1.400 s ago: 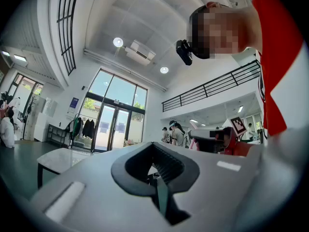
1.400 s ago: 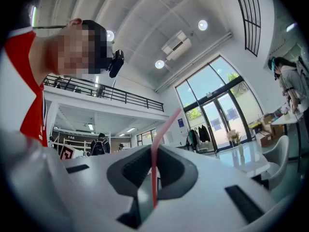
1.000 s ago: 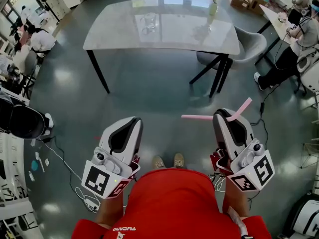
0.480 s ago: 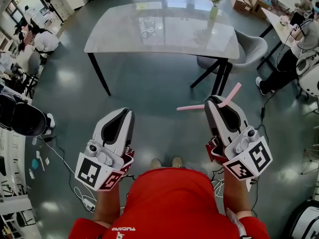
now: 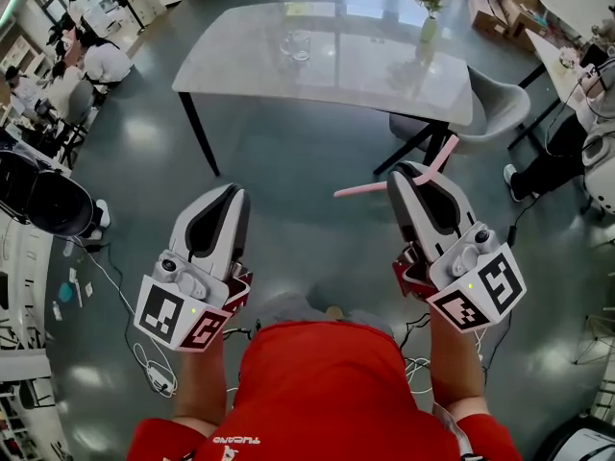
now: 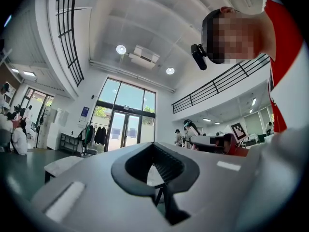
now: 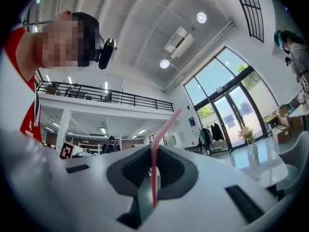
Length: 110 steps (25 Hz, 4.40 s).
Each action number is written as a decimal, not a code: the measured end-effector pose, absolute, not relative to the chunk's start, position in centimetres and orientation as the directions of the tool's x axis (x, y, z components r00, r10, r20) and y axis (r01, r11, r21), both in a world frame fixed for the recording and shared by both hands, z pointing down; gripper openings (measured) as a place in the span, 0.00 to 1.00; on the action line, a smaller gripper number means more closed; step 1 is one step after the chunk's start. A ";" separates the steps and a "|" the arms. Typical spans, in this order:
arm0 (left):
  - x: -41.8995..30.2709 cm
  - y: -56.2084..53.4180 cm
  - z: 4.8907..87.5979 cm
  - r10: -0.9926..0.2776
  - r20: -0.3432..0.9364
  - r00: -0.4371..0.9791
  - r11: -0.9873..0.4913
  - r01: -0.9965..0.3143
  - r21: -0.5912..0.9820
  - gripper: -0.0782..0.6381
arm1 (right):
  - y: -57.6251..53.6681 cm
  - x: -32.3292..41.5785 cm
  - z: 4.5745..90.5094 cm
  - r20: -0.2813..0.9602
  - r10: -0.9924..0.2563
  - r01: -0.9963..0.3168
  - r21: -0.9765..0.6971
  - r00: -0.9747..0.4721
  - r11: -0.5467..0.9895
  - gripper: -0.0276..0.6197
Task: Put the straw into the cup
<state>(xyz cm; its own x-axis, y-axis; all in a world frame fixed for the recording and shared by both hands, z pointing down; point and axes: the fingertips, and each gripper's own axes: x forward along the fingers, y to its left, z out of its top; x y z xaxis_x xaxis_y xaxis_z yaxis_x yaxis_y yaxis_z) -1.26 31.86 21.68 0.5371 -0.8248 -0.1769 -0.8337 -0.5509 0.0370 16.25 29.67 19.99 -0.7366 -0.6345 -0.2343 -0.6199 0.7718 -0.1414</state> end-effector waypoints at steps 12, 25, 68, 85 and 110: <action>-2.6 25.4 22.4 -0.825 -0.182 0.534 -0.550 -0.833 0.050 0.12 | 23.3 14.3 21.0 -0.216 -0.631 -0.615 -0.143 -0.745 0.775 0.08; -7.1 12.9 23.4 -0.801 -0.200 0.564 -0.588 -0.805 0.081 0.12 | 12.3 9.3 22.4 -0.174 -0.656 -0.638 -0.153 -0.735 0.755 0.08; -13.7 -13.2 28.4 -0.814 -0.074 0.576 -0.580 -0.813 0.051 0.12 | -20.3 0.1 26.8 0.000 -0.732 -0.723 -0.154 -0.682 0.673 0.08; -8.9 -26.5 32.2 -0.897 -0.039 0.440 -0.441 -0.897 0.037 0.12 | -32.8 2.2 32.5 -0.006 -0.657 -0.636 -0.248 -0.754 0.731 0.08; -9.3 -34.5 37.1 -0.879 0.002 0.477 -0.474 -0.875 0.092 0.12 | -38.9 -2.2 41.3 0.152 -0.624 -0.642 -0.222 -0.767 0.734 0.08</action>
